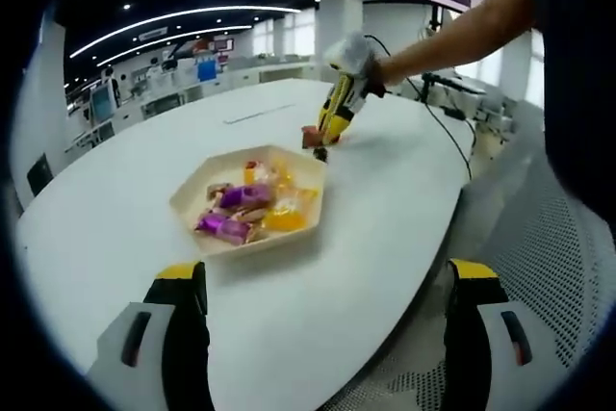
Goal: Place the target food into the container with the food tongs after gripping and lifting it, then release it inside without dropping or visibly crushing the food.
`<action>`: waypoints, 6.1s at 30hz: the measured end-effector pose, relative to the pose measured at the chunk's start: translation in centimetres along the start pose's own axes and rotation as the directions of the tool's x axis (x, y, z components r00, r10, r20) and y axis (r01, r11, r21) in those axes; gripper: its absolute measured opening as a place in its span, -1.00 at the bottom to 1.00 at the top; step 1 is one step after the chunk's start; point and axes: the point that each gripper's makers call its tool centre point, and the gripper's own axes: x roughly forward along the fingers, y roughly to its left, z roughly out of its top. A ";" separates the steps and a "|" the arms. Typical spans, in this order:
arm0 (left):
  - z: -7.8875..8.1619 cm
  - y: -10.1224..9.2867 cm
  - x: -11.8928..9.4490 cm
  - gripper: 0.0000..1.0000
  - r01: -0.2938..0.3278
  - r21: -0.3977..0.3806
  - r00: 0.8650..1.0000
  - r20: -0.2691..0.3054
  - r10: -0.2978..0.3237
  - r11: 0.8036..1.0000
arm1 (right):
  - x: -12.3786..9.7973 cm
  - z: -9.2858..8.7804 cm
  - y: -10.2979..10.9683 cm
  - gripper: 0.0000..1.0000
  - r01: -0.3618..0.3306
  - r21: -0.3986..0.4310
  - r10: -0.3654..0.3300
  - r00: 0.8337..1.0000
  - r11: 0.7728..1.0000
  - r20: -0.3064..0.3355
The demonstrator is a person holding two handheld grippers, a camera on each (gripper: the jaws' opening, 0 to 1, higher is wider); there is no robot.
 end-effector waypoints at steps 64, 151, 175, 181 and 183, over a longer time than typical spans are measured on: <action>0.4 0.0 -0.2 0.99 -0.005 -0.003 1.000 0.013 0.005 1.000 | -3.9 14.1 0.9 -0.61 0.064 0.025 -0.064 0.998 0.998 0.001; 0.9 -0.5 -0.3 0.99 0.011 0.017 0.999 0.034 -0.012 1.000 | -12.0 12.1 -2.9 -0.43 0.257 0.176 -0.280 0.952 0.950 0.121; 0.2 0.3 -0.1 0.99 -0.015 -0.044 1.000 0.012 0.015 0.999 | -13.7 6.0 -5.7 -0.42 0.310 0.335 -0.376 0.913 0.890 0.155; 0.1 0.5 -0.1 0.99 -0.024 -0.046 1.000 0.008 0.025 0.999 | -12.0 5.3 -6.8 -0.41 0.337 0.374 -0.413 0.900 0.864 0.143; 0.3 0.3 -0.1 0.99 -0.017 -0.049 1.000 0.015 0.017 0.999 | -11.1 5.1 -6.7 -0.42 0.325 0.398 -0.407 0.902 0.858 0.142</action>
